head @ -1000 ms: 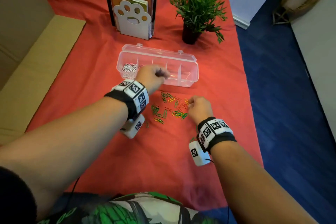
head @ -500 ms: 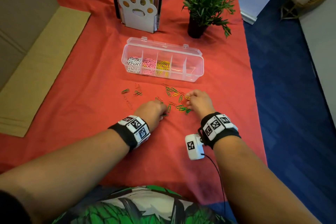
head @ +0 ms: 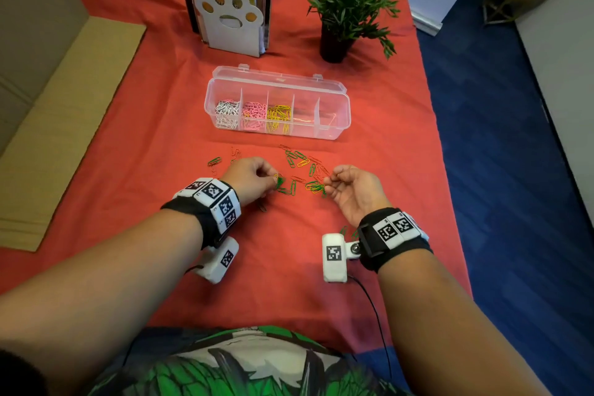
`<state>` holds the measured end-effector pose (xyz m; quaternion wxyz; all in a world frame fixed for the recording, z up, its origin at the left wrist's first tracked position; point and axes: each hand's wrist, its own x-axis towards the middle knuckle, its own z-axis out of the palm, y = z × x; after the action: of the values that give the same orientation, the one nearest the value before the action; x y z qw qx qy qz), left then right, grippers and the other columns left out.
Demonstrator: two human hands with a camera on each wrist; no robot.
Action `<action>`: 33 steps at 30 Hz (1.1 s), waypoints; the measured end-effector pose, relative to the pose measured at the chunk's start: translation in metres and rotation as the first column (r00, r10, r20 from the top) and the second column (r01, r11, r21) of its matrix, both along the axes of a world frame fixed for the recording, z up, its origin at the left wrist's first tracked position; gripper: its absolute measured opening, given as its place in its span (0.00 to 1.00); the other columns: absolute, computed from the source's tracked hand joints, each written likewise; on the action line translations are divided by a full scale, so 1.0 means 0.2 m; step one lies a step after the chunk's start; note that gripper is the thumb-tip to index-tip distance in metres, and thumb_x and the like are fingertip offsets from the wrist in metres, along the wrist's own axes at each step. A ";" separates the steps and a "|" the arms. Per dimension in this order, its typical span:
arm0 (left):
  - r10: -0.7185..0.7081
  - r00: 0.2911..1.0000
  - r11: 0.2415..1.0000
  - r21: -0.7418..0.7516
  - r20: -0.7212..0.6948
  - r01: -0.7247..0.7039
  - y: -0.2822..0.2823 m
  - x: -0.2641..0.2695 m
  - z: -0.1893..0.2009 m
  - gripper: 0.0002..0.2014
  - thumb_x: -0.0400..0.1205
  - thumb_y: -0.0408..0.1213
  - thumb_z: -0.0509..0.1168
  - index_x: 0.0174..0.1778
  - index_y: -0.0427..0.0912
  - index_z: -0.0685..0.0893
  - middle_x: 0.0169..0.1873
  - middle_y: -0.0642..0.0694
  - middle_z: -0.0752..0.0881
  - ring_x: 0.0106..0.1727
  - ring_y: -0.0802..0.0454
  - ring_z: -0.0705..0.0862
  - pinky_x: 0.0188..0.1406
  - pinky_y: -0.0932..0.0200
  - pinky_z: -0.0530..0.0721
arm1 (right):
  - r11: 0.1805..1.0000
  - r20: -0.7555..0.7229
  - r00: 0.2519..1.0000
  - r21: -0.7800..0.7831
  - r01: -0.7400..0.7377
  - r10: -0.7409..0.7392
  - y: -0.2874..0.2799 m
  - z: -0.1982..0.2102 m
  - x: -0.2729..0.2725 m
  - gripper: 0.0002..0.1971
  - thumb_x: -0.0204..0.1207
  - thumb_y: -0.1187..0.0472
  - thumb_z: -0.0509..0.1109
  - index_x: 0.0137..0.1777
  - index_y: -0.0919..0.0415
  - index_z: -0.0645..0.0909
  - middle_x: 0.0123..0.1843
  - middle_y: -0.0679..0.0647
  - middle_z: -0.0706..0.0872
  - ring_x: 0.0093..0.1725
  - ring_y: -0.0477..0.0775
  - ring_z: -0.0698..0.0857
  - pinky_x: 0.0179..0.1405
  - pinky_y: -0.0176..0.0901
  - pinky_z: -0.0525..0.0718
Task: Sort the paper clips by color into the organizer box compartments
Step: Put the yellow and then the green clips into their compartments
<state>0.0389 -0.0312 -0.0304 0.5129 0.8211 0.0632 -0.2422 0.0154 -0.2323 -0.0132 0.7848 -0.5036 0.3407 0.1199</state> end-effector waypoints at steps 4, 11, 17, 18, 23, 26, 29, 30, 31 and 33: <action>0.093 0.995 0.996 0.014 -0.032 -0.093 -0.01 0.04 0.03 0.10 0.70 0.30 0.69 0.28 0.47 0.79 0.27 0.48 0.84 0.30 0.51 0.80 0.31 0.61 0.76 | 1.000 -0.014 1.000 -0.012 0.000 0.000 -0.01 -0.02 0.00 0.11 0.79 0.71 0.54 0.39 0.63 0.76 0.29 0.54 0.70 0.30 0.51 0.77 0.23 0.35 0.82; 0.119 0.982 0.983 -0.122 -0.149 -0.138 -0.10 0.08 0.08 0.16 0.78 0.21 0.52 0.31 0.43 0.78 0.27 0.44 0.76 0.21 0.56 0.76 0.21 0.65 0.79 | 0.718 -0.086 0.943 -0.627 -0.303 0.323 0.01 -0.12 -0.01 0.13 0.79 0.70 0.58 0.46 0.57 0.82 0.37 0.49 0.80 0.28 0.44 0.73 0.27 0.32 0.72; -0.136 0.991 0.983 0.122 0.001 0.135 -0.23 0.10 0.08 0.13 0.77 0.38 0.57 0.45 0.40 0.87 0.40 0.43 0.86 0.41 0.46 0.81 0.45 0.58 0.77 | 0.317 -0.256 0.798 -0.818 -0.479 0.546 0.02 -0.18 -0.04 0.12 0.73 0.69 0.62 0.47 0.57 0.86 0.42 0.60 0.81 0.32 0.51 0.76 0.34 0.35 0.68; -0.210 0.976 0.958 0.209 0.052 0.195 -0.24 0.10 0.07 0.16 0.76 0.43 0.57 0.49 0.41 0.88 0.46 0.41 0.87 0.48 0.44 0.83 0.53 0.57 0.78 | 0.273 -0.287 0.776 -0.821 -0.501 0.562 0.01 -0.18 -0.05 0.12 0.72 0.69 0.62 0.44 0.56 0.86 0.43 0.62 0.82 0.34 0.53 0.77 0.36 0.34 0.68; -0.376 0.907 0.847 0.468 0.190 0.253 -0.27 0.08 0.02 0.14 0.78 0.38 0.64 0.58 0.45 0.86 0.55 0.36 0.80 0.57 0.40 0.81 0.59 0.56 0.75 | 0.221 -0.330 0.781 -0.836 -0.503 0.531 -0.04 -0.14 -0.11 0.11 0.70 0.70 0.61 0.43 0.62 0.85 0.47 0.63 0.88 0.47 0.60 0.85 0.44 0.37 0.76; -0.407 0.888 0.810 0.534 0.214 0.243 -0.27 0.07 0.03 0.10 0.77 0.37 0.66 0.52 0.42 0.87 0.52 0.37 0.79 0.55 0.39 0.81 0.52 0.54 0.77 | 0.185 -0.309 0.778 -0.862 -0.472 0.547 -0.05 -0.12 -0.12 0.10 0.70 0.68 0.64 0.48 0.60 0.84 0.50 0.61 0.85 0.48 0.59 0.84 0.49 0.39 0.78; -0.435 0.878 0.792 0.548 0.197 0.270 -0.25 0.06 0.02 0.07 0.76 0.39 0.68 0.46 0.40 0.86 0.51 0.37 0.79 0.54 0.39 0.81 0.53 0.53 0.76 | 0.076 -0.334 0.701 -0.872 -0.484 0.631 -0.01 -0.14 -0.16 0.11 0.69 0.62 0.69 0.52 0.54 0.80 0.52 0.58 0.77 0.49 0.58 0.82 0.54 0.47 0.81; -0.432 0.882 0.794 0.544 0.191 0.271 -0.24 0.06 0.02 0.07 0.75 0.39 0.69 0.45 0.40 0.85 0.51 0.37 0.79 0.54 0.39 0.81 0.54 0.53 0.76 | 0.021 -0.353 0.672 -0.877 -0.481 0.651 0.00 -0.14 -0.18 0.11 0.69 0.61 0.69 0.51 0.54 0.79 0.52 0.57 0.75 0.49 0.60 0.82 0.53 0.50 0.82; -0.417 0.886 0.806 0.532 0.201 0.259 -0.23 0.05 0.02 0.08 0.74 0.39 0.70 0.45 0.40 0.84 0.50 0.38 0.80 0.53 0.39 0.81 0.54 0.53 0.76 | -0.023 -0.368 0.649 -0.880 -0.475 0.665 0.02 -0.15 -0.19 0.09 0.69 0.62 0.69 0.49 0.54 0.78 0.52 0.57 0.74 0.49 0.61 0.81 0.51 0.52 0.82; -0.385 0.899 0.830 0.505 0.211 0.237 -0.22 0.03 0.02 0.11 0.72 0.38 0.72 0.48 0.41 0.84 0.51 0.39 0.80 0.53 0.40 0.81 0.55 0.55 0.76 | -0.037 -0.370 0.627 -0.878 -0.477 0.686 0.04 -0.15 -0.19 0.06 0.70 0.64 0.66 0.46 0.57 0.78 0.52 0.58 0.74 0.49 0.62 0.80 0.49 0.53 0.81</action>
<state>0.0458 -0.0748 -0.0256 0.2566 0.9463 -0.0960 -0.1716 -0.0231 -0.2248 -0.0432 0.2260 -0.9589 0.0215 0.1704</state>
